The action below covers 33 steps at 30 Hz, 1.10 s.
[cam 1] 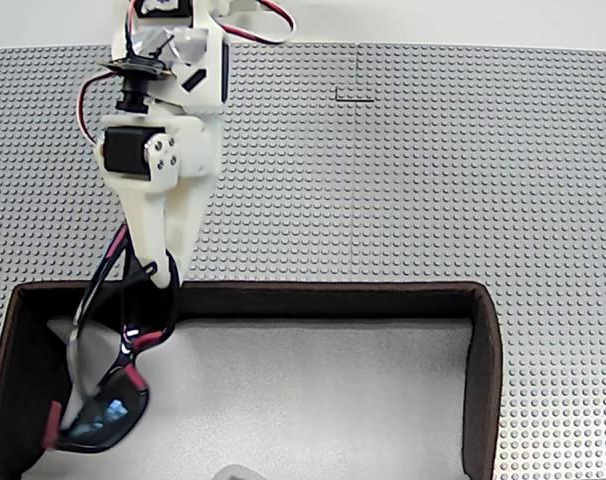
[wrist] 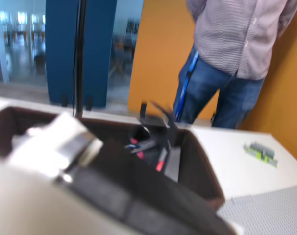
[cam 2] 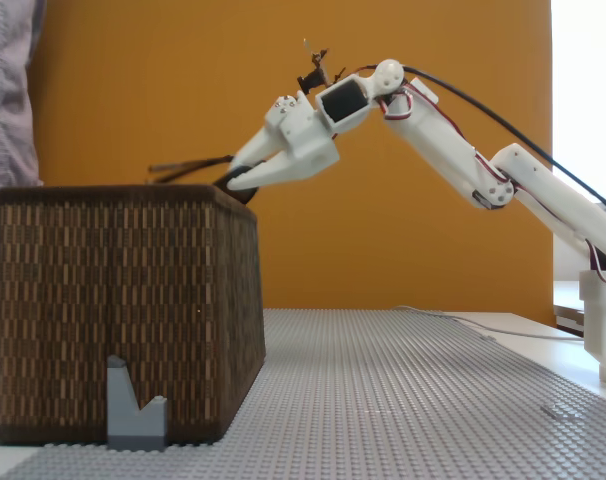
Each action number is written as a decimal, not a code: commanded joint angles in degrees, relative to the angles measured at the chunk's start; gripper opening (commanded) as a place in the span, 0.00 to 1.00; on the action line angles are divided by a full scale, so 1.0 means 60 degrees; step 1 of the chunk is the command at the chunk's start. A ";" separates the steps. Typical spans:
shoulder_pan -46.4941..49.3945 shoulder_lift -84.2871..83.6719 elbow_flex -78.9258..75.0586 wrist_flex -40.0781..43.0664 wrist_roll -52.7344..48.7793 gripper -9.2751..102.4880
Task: Grasp a glasses and put it in the bin.
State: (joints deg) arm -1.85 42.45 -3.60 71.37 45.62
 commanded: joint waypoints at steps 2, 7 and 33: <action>-0.0381 0.0483 -0.0542 -0.0454 -0.0308 0.27; -0.0454 0.0791 -0.0542 -0.0835 -0.0483 0.37; 0.0337 1.0151 0.6064 0.5449 -0.4321 0.08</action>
State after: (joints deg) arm -0.62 94.13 24.26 103.89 19.69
